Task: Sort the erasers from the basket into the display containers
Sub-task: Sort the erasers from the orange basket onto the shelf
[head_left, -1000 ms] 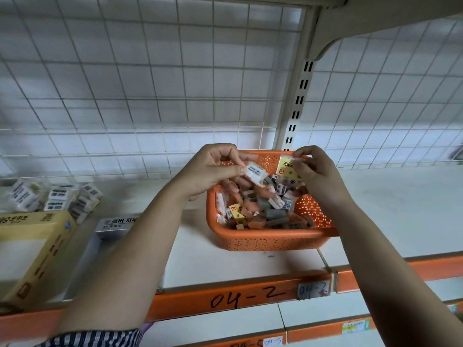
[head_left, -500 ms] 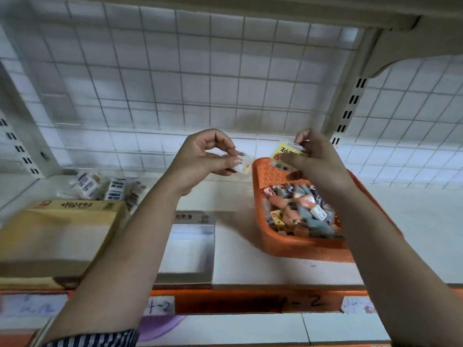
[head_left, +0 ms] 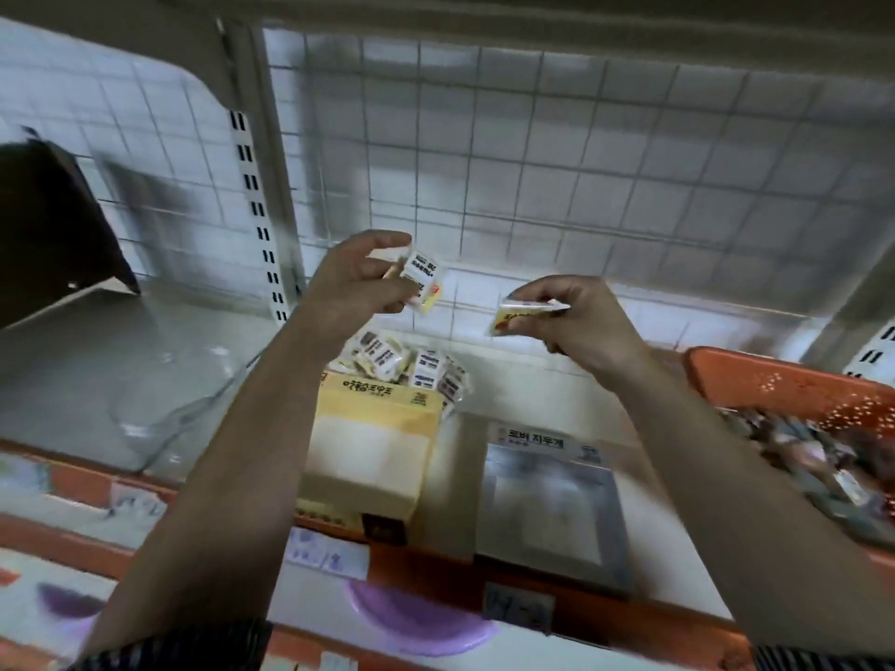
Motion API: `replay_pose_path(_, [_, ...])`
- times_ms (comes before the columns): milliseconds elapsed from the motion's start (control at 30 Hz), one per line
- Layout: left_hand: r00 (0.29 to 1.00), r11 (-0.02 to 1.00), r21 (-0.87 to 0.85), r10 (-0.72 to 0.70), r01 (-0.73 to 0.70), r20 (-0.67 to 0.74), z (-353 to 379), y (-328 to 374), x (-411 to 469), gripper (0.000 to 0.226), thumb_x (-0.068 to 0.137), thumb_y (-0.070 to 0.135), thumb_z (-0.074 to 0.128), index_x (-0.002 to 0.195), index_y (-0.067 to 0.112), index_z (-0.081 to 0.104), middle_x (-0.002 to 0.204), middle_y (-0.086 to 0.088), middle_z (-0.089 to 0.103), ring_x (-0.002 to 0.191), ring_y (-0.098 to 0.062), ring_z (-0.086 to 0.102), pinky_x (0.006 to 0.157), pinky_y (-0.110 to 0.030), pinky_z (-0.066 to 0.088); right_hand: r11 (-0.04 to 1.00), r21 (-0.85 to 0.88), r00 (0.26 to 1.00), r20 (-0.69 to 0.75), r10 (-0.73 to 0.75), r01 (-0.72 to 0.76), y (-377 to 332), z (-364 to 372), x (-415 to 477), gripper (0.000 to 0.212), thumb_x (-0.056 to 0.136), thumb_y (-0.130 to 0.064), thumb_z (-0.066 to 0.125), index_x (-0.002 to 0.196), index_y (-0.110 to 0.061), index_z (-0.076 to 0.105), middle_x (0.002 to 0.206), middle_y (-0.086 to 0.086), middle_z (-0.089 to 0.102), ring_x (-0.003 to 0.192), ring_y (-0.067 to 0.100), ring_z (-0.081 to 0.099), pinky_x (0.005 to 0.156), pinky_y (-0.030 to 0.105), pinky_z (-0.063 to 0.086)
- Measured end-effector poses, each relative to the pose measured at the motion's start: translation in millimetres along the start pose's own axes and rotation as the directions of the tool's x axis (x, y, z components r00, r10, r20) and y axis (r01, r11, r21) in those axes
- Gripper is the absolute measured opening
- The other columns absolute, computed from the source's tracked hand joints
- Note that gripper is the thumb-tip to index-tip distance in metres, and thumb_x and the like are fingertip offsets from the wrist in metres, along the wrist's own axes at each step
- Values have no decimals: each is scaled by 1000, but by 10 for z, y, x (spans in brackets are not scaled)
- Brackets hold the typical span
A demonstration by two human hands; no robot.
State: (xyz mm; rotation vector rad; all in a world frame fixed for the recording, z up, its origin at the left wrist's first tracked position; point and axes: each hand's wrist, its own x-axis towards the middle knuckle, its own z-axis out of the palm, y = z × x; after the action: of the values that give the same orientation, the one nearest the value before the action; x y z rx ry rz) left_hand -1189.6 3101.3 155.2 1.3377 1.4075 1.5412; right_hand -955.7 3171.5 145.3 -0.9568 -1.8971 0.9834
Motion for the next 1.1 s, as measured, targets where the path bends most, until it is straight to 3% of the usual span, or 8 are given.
replay_pose_path(133, [989,995,45,-80,87,-126,-393,-142,49,37,84,7,70,117,15,57,92,-5,66,69,-10,63,60,-20,49,984,165,995,84,49,-62,5,419,164,19,78,11,70,92,-1,70,84,9,72,69,14,69,62,22,54])
replay_pose_path(233, [987,988,94,-109,121,-120,-569,-253,83,28,85,6,66,112,12,61,89,-7,65,73,-16,60,68,-29,50,964,238,991,96,97,-117,32,668,270,3,83,-6,72,85,-4,72,83,5,74,77,18,71,73,27,58])
replay_pose_path(333, [988,986,115,-103,116,-117,-684,-374,124,28,85,4,63,110,16,65,84,-10,61,78,-19,57,76,-38,52,975,174,990,68,126,-136,100,886,366,5,84,-11,74,82,-8,74,88,3,74,79,22,70,75,29,58])
replay_pose_path(467, [993,983,155,-84,96,-81,-736,-501,151,29,87,8,64,112,21,67,86,-1,58,74,-12,55,72,-25,47,988,-16,986,65,153,-152,208,1088,411,14,73,-14,77,82,-23,74,105,0,70,87,23,71,79,37,56])
replay_pose_path(600, [995,985,143,-94,99,-42,-750,-591,180,32,88,9,66,118,21,61,88,-1,62,73,-10,56,71,-25,46,984,-94,985,62,161,-154,232,1154,408,27,71,-5,74,89,-25,71,107,-6,67,82,10,64,74,25,48])
replay_pose_path(800, [997,986,149,-76,74,5,-734,-622,225,29,90,7,64,118,14,63,87,-3,62,75,-11,56,62,-16,47,983,-157,988,108,110,-92,238,1161,445,36,72,4,73,83,-30,71,99,-3,72,95,21,66,88,43,55])
replay_pose_path(1000, [998,987,155,-55,52,13,-710,-642,253,28,90,7,65,117,13,65,83,2,62,75,-7,58,65,-14,43,979,-189,983,148,112,-83,222,1263,432,28,69,-3,82,86,-22,70,92,-2,70,74,7,64,68,20,47])
replay_pose_path(1100, [998,987,150,-58,55,14,-678,-632,248,27,90,5,64,116,12,65,84,1,62,74,-8,58,60,-9,43,957,-291,983,174,55,-2,247,1338,419,28,66,-9,85,81,-24,66,92,-4,67,80,7,59,68,17,42])
